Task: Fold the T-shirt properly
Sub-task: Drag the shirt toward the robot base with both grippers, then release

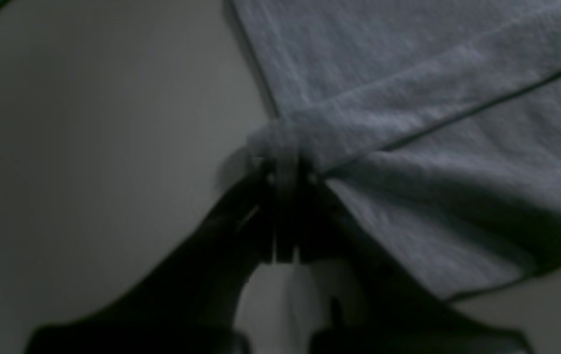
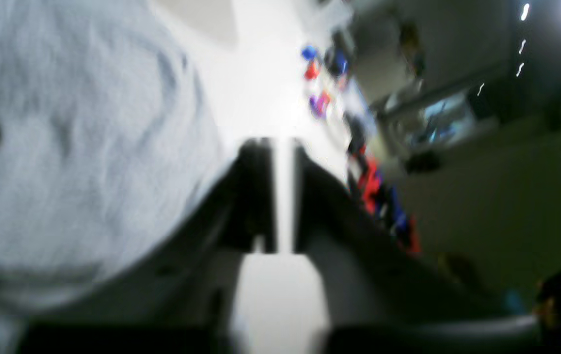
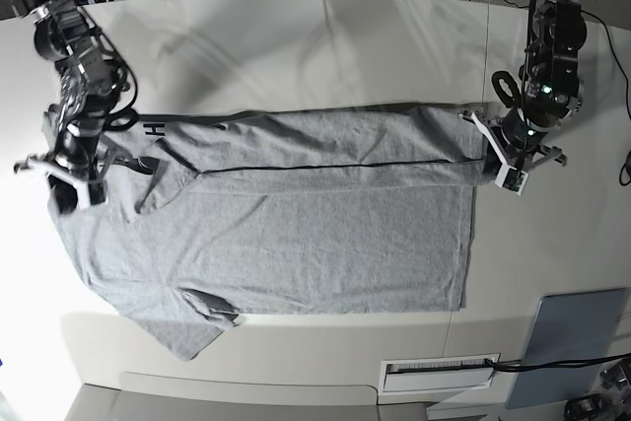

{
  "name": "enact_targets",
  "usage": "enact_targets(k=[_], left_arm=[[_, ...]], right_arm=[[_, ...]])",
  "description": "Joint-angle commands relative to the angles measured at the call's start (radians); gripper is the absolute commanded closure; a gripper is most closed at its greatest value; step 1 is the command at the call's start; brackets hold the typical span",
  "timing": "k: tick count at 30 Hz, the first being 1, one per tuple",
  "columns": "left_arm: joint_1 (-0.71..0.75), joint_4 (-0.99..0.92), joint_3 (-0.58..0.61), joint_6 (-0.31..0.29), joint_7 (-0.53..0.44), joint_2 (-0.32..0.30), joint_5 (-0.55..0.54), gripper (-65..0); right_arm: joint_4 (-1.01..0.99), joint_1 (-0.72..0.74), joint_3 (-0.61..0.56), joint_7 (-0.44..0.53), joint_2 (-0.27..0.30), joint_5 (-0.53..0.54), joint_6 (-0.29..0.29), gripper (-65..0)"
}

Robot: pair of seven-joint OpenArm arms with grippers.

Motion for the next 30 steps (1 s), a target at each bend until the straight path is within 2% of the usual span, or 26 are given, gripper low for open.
enact_targets(k=[1, 3, 6, 9, 12, 15, 18, 23, 30], left_arm=[[-0.003, 0.016, -0.008, 0.01, -0.018, -0.011, -0.011, 0.0], [0.01, 0.016, -0.008, 0.016, -0.019, -0.002, -0.024, 0.0], [0.019, 0.015, -0.008, 0.016, -0.019, 0.022, -0.044, 0.0], [0.018, 0.014, -0.008, 0.057, -0.019, 0.054, -0.044, 0.0], [0.018, 0.004, -0.008, 0.068, -0.021, 0.08, -0.044, 0.0], [0.002, -0.063, -0.008, 0.068, -0.037, 0.095, -0.048, 0.0], [-0.031, -0.166, -0.008, 0.045, -0.034, 0.1, -0.087, 0.0], [-0.034, -0.213, -0.008, -0.067, 0.013, 0.1, -0.13, 0.0], [0.053, -0.193, -0.009, -0.064, 0.045, 0.098, -0.106, 0.0]], right_arm=[[0.011, -0.012, 0.013, 0.005, 0.001, -0.013, -0.011, 0.0], [0.011, -0.049, 0.045, 0.006, -0.03, -0.013, 0.006, 0.0], [0.011, -0.079, 0.147, 0.006, -0.076, 0.018, 0.085, 0.0], [-0.002, -0.078, 0.291, 0.002, -0.116, 0.19, 0.228, 0.0], [-0.033, -0.078, 0.413, 0.001, -0.154, 0.284, 0.386, 0.0], [-0.066, -0.078, 0.452, -0.007, -0.167, 0.349, 0.485, 0.0], [-0.114, -0.078, 0.45, -0.003, -0.168, 0.381, 0.523, 0.0], [-0.202, -0.079, 0.45, -0.009, -0.167, 0.391, 0.56, 0.0], [-0.216, -0.128, 0.451, -0.027, -0.163, 0.366, 0.559, 0.0]])
